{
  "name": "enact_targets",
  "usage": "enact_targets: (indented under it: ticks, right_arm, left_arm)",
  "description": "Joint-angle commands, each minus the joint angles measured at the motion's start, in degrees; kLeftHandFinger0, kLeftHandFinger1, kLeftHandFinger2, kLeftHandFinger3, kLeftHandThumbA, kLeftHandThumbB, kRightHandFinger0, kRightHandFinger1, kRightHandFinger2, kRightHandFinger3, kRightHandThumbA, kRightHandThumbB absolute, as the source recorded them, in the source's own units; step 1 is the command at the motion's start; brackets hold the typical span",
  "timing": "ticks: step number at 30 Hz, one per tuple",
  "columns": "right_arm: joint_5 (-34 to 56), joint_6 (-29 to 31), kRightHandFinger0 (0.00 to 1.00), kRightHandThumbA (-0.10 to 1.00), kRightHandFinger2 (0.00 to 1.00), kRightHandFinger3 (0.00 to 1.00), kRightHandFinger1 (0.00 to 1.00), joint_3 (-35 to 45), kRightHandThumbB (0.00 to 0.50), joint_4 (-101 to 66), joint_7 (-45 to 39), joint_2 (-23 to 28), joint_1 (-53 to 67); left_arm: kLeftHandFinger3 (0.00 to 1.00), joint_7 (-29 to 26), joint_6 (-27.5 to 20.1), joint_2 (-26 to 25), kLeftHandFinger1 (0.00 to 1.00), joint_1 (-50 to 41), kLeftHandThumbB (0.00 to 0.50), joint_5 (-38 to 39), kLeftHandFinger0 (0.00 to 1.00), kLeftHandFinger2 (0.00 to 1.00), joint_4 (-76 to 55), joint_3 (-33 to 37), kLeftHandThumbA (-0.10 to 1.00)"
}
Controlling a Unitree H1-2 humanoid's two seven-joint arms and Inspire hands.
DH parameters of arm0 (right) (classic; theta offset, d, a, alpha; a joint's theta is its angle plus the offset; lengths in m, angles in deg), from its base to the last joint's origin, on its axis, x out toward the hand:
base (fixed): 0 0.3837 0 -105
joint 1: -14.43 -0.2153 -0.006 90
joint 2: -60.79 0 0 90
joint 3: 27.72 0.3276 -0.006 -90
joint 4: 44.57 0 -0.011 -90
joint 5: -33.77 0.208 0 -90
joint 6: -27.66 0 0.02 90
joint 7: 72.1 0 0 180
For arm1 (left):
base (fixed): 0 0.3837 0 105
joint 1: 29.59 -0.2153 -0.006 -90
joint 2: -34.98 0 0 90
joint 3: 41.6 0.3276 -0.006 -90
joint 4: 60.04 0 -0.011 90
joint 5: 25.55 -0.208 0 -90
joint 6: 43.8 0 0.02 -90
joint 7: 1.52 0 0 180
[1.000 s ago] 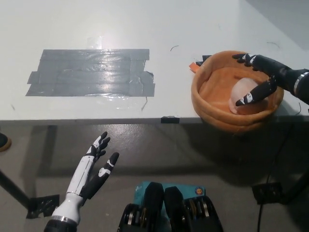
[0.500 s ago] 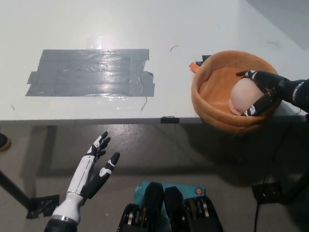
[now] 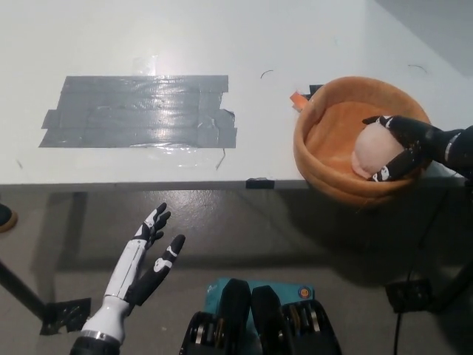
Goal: An emotional support dumpling is kept in a soft plate infront in the middle of the desk infront of the robot. The robot extends its right arm to pick up the dumpling and hands it to a person
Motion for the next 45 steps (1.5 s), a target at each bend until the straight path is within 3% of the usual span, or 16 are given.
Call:
enact_targets:
  ticks: [1,3,4,5,7,11,14,17,20,25,36,43,45]
  right_arm:
    - [-2.75,6.17,0.18,-0.09,0.43,0.49,0.38,2.63,0.19,1.43,14.48,-1.99,2.12]
    - [-3.01,7.18,0.04,-0.1,0.58,0.66,0.34,3.52,0.159,1.56,17.19,-2.7,2.35]
    - [-1.97,8.27,0.01,-0.1,0.84,0.91,0.41,4.96,0.14,2.2,18.87,-3.52,2.61]
    - [-1.75,9.52,0.07,-0.1,0.97,1.0,0.58,5.48,0.136,2.49,20.0,-3.84,2.99]
    - [-1.43,11.51,0.14,-0.1,0.97,1.0,0.67,6.07,0.151,2.77,20.89,-3.84,3.38]
    - [-1.02,13.54,0.13,-0.1,0.96,1.0,0.64,7.2,0.158,3.75,22.75,-4.3,2.86]
    - [0.16,14.24,0.19,-0.1,1.0,1.0,0.7,8.39,0.139,4.01,22.56,-4.58,2.63]
    - [0.81,16.95,0.19,-0.1,1.0,1.0,0.71,9.41,0.153,5.16,24.01,-5.0,2.76]
    - [1.8,19.22,0.18,-0.1,0.97,1.0,0.68,11.2,0.147,5.71,25.79,-5.6,2.61]
    - [1.95,18.85,0.19,-0.1,0.99,1.0,0.69,12.84,0.112,2.51,26.65,-5.76,1.25]
    - [4.33,17.79,0.23,-0.1,1.0,1.0,0.71,16.98,0.111,-5.47,28.67,-7.44,0.02]
    - [7.0,18.84,0.18,-0.1,0.96,1.0,0.66,18.63,0.118,-14.32,28.12,-8.9,-1.42]
    - [7.2,18.33,0.21,-0.1,0.97,1.0,0.68,18.52,0.116,-18.06,27.59,-9.52,-2.35]
  left_arm:
    - [1.0,0.07,-1.74,0.32,1.0,0.4,0.024,-0.21,1.0,1.0,-0.87,0.28,0.8]
    - [1.0,0.02,-1.92,0.26,1.0,0.66,0.022,-0.22,1.0,1.0,-0.62,0.22,0.8]
    - [1.0,0.16,-1.5,0.25,1.0,0.64,0.025,0.03,1.0,1.0,-0.73,0.11,0.79]
    - [1.0,0.17,-1.32,0.24,1.0,0.46,0.03,-0.05,1.0,1.0,-0.87,0.12,0.79]
    - [1.0,0.18,-0.92,0.29,1.0,0.47,0.031,-0.34,1.0,1.0,-0.93,0.26,0.78]
    - [1.0,-0.02,-0.98,0.32,1.0,1.39,0.033,-0.5,1.0,1.0,-0.39,0.14,0.78]
    - [1.0,-0.3,-1.72,0.63,1.0,1.59,0.027,-0.3,1.0,1.0,0.25,0.07,0.77]
    - [1.0,-0.13,-2.33,0.59,1.0,1.66,0.024,0.2,1.0,1.0,0.27,-0.11,0.77]
    - [1.0,0.18,-0.66,0.62,1.0,2.11,0.028,0.19,1.0,1.0,-0.67,-0.26,0.79]
    - [1.0,0.09,-0.93,0.52,1.0,3.49,0.016,0.28,1.0,1.0,-0.11,-0.47,0.8]
    - [1.0,0.43,-1.66,0.31,1.0,6.81,0.022,0.78,1.0,1.0,1.11,-0.49,0.83]
    - [1.0,0.65,-1.48,0.09,1.0,7.6,0.031,0.59,1.0,1.0,1.15,-0.39,0.86]
    - [1.0,0.6,-1.32,0.2,1.0,7.54,0.03,0.46,1.0,1.0,1.01,-0.37,0.86]
